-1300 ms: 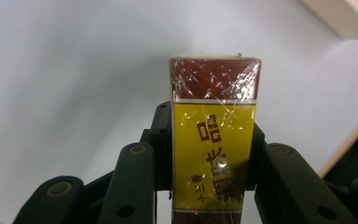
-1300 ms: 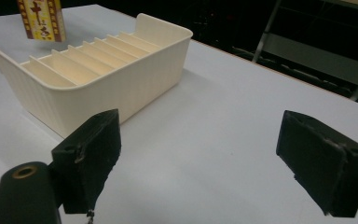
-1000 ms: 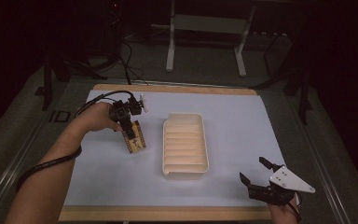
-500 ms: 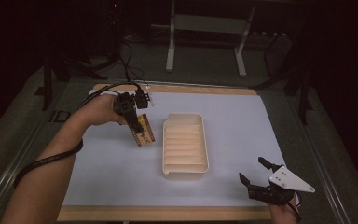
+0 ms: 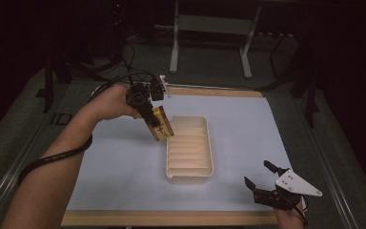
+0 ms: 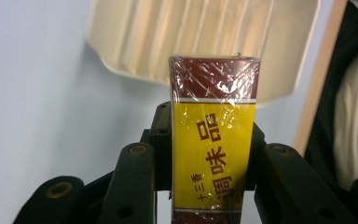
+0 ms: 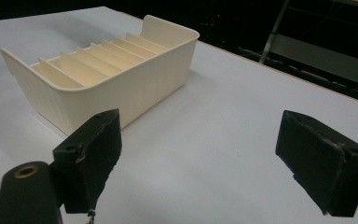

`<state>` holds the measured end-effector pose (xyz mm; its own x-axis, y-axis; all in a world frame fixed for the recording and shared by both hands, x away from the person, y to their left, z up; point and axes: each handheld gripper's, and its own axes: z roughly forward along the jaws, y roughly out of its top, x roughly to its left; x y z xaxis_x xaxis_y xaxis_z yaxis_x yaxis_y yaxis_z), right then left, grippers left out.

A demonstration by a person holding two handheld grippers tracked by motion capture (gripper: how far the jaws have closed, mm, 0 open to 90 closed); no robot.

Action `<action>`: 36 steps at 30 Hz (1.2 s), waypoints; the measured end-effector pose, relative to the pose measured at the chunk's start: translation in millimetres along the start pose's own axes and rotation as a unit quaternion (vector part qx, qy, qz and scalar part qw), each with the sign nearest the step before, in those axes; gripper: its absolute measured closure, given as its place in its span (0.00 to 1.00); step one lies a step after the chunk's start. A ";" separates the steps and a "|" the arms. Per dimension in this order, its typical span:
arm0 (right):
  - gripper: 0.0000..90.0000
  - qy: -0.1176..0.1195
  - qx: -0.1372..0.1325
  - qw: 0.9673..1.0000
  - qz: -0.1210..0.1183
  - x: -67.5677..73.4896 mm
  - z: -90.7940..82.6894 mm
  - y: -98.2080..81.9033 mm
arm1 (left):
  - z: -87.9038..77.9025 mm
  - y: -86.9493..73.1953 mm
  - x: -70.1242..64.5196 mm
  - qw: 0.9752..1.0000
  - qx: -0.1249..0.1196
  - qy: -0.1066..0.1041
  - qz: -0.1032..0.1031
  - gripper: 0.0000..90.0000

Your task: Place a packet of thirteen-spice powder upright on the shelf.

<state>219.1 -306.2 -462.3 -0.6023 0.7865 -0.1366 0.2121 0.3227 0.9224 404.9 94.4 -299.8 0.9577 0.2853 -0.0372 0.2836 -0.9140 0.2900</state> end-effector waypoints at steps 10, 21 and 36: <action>0.16 0.001 -0.002 1.000 0.002 0.2 -0.5 0.0 | 7.6 13.0 -1.4 0.999 -0.035 0.000 0.019 0.76; 0.16 0.002 0.000 1.000 0.001 0.0 -0.8 -0.1 | 29.2 26.7 4.7 0.996 -0.073 0.006 0.046 0.76; 0.16 0.004 -0.002 1.000 0.001 -0.9 -1.8 -0.6 | 70.4 40.5 20.7 0.995 -0.072 -0.007 0.065 0.76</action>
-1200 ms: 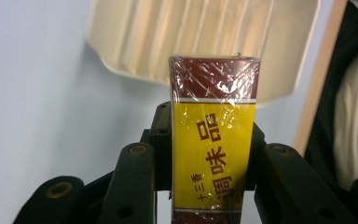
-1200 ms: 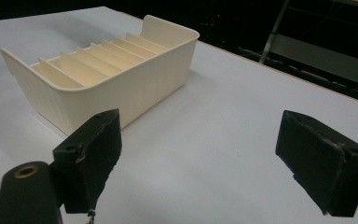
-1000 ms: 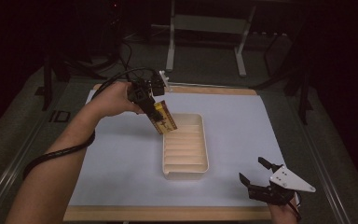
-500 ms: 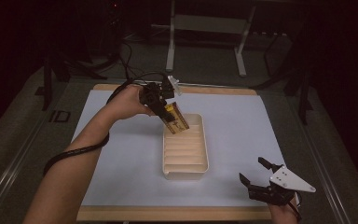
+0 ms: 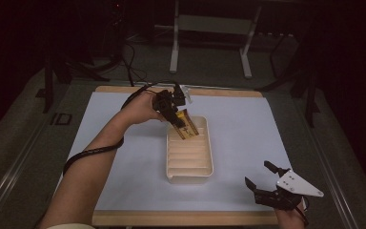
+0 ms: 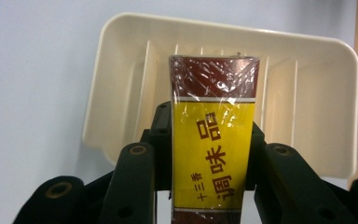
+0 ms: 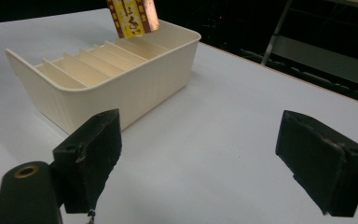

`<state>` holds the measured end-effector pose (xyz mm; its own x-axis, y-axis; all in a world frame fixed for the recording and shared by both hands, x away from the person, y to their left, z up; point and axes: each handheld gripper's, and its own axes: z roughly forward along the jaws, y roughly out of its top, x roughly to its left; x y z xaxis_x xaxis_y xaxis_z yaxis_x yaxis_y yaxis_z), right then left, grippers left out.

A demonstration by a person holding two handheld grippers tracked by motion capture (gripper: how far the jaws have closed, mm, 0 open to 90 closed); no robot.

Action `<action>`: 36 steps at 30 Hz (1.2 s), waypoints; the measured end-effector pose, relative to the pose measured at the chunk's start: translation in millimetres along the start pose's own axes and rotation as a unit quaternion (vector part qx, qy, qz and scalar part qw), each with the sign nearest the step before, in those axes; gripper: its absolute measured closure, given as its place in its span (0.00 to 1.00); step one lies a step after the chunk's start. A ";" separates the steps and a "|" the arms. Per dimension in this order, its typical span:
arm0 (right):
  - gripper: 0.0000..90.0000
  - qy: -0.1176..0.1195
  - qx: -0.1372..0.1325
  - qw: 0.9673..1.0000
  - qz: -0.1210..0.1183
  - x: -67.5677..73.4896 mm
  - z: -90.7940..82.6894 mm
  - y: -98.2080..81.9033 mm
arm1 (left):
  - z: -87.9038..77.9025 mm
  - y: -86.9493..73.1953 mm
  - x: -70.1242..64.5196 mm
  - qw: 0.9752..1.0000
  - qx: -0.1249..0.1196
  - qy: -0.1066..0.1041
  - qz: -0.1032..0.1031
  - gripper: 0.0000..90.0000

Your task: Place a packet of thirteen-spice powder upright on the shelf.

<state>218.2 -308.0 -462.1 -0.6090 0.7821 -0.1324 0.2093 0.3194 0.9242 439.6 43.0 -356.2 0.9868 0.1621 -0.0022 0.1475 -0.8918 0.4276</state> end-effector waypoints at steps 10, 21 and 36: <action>0.16 0.004 0.001 1.000 0.000 0.1 0.0 -0.2 | 13.9 3.9 3.2 1.000 0.008 -0.010 0.012 0.76; 0.16 0.008 0.002 1.000 0.000 0.4 0.4 -0.2 | 16.1 3.6 5.3 1.000 0.007 -0.005 0.022 0.76; 0.16 0.010 0.004 1.000 0.001 0.4 1.0 -0.4 | 13.9 7.0 8.1 1.000 0.012 -0.005 0.029 0.76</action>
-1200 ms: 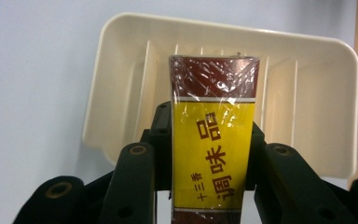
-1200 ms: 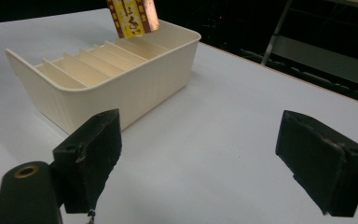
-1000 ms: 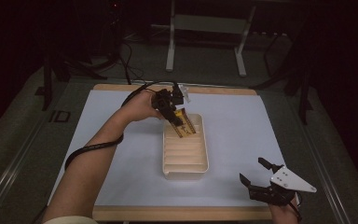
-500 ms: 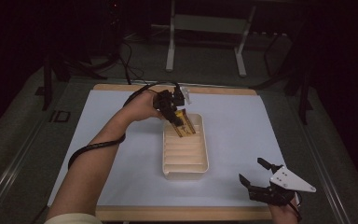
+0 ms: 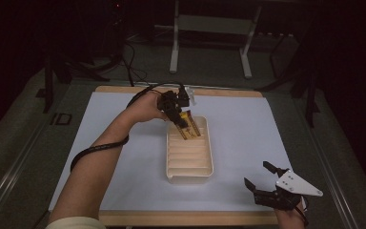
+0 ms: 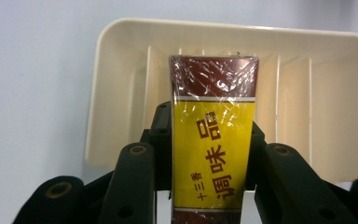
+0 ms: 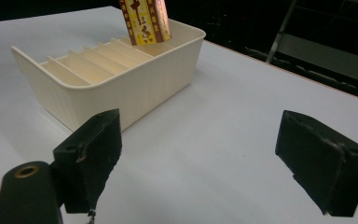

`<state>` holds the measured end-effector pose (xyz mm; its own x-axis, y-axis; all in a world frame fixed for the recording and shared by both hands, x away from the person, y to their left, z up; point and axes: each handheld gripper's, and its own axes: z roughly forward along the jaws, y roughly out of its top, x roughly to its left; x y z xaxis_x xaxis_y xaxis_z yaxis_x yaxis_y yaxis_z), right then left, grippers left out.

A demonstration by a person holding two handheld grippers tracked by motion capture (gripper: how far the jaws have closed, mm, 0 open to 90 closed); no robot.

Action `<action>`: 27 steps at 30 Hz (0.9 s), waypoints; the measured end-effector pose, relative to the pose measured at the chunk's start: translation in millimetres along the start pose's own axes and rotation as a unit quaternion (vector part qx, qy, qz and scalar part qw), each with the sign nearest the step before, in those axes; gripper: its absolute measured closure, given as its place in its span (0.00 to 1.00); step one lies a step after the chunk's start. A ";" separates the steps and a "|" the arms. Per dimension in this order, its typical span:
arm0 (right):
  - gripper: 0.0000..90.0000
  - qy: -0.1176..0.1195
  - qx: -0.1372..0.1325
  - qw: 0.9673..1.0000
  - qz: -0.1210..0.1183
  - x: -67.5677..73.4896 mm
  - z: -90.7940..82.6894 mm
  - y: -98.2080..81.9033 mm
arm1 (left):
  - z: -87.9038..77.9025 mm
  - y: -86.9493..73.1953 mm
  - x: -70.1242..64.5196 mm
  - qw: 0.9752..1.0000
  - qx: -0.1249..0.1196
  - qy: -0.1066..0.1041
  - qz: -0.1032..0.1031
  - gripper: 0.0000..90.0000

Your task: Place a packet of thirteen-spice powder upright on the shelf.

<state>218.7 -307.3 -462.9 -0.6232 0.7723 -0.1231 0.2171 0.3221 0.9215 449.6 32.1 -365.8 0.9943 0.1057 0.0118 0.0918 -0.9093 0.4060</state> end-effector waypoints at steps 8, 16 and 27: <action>0.16 0.002 0.001 1.000 0.000 0.3 0.3 0.0 | 2.0 -0.6 2.3 1.000 -0.003 -0.003 -0.004 0.76; 0.16 0.003 0.001 1.000 -0.002 0.3 0.7 0.0 | 3.5 1.2 -1.9 1.000 0.001 -0.009 0.012 0.76; 0.16 0.004 0.002 1.000 -0.003 0.6 0.8 0.1 | 0.4 0.5 1.5 1.000 -0.004 0.002 0.003 0.76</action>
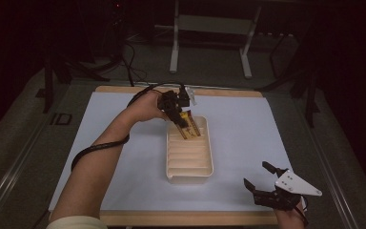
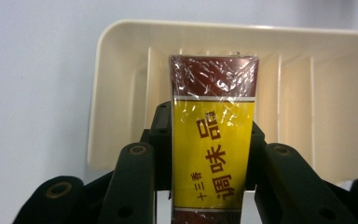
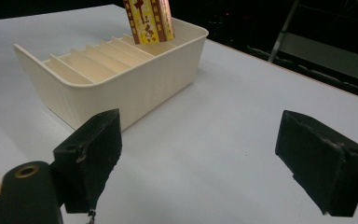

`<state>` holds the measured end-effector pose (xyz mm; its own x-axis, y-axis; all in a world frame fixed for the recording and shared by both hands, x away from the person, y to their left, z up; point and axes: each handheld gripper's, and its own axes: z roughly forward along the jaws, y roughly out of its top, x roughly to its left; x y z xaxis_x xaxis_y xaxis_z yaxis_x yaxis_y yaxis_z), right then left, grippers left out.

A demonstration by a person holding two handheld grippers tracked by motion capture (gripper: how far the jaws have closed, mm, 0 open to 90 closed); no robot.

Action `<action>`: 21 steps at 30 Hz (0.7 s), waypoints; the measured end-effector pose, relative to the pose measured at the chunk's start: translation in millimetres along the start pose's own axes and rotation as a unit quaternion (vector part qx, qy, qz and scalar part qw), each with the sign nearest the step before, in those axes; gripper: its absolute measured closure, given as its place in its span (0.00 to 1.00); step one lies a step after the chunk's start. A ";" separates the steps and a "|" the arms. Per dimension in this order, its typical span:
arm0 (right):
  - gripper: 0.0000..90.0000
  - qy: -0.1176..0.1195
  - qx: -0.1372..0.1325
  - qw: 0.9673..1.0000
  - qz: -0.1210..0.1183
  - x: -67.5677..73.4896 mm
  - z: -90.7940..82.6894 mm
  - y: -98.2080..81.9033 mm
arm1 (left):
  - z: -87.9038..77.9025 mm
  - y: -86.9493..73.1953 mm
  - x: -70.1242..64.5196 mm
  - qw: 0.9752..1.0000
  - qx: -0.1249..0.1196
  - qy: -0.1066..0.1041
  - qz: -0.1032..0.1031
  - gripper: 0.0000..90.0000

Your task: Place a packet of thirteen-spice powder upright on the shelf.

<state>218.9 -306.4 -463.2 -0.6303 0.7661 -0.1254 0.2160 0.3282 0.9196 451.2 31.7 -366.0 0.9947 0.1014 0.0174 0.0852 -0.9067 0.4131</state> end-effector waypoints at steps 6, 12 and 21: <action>0.16 0.001 0.001 1.000 0.000 0.2 0.5 0.0 | 3.0 2.7 -0.1 1.000 0.013 -0.002 0.005 0.76; 0.16 0.001 0.001 1.000 0.000 0.1 0.3 -0.1 | 3.2 3.9 -0.7 1.000 0.017 -0.001 0.009 0.76; 0.16 0.002 0.003 1.000 -0.002 0.4 1.0 0.1 | 17.8 1.0 -5.7 0.998 0.060 -0.001 0.023 0.76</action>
<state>219.4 -305.5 -463.5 -0.6346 0.7622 -0.1277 0.2181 0.3352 0.9166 446.6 23.0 -381.9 0.9979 0.0570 0.0322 0.0447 -0.9530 0.2997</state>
